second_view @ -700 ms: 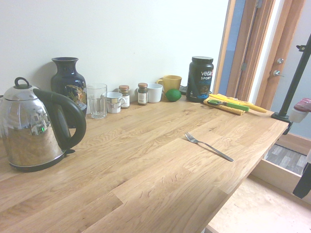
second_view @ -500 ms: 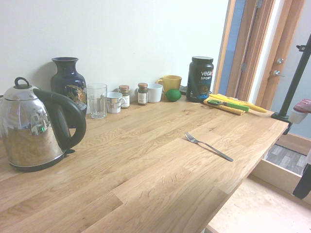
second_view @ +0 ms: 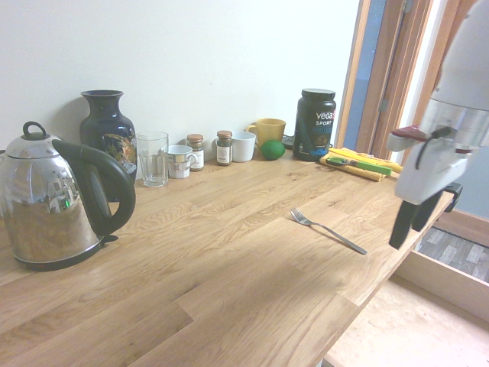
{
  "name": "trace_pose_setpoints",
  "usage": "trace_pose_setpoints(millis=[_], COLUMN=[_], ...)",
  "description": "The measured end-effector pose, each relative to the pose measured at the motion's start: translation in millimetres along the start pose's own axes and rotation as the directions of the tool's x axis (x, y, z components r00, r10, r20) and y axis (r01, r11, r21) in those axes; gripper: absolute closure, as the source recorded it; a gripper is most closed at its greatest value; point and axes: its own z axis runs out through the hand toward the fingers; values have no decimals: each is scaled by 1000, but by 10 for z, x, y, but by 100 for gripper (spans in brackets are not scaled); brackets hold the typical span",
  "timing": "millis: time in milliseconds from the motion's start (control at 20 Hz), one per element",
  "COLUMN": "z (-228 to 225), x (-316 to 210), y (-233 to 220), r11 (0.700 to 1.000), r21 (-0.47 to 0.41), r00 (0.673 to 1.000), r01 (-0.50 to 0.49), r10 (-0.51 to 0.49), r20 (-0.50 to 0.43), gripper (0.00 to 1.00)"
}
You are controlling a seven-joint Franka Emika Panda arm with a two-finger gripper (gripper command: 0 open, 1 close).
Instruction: Put fork in the drawer
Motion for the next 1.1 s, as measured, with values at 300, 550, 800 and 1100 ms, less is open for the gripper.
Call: trace_pose_setpoints(millis=[300, 550, 800, 1100], z=[66, 209, 321, 520], x=[441, 649, 803, 952], y=[-413, -688, -872, -959], r11=[1000, 1000, 999, 997], r21=[-14, -30, -48, -70], r00=[1000, 1000, 1000, 999], r01=[-6, -2, -2, -9], r10=[7, 2, 4, 12], r20=[9, 14, 24, 35], gripper=[0, 0, 0, 0])
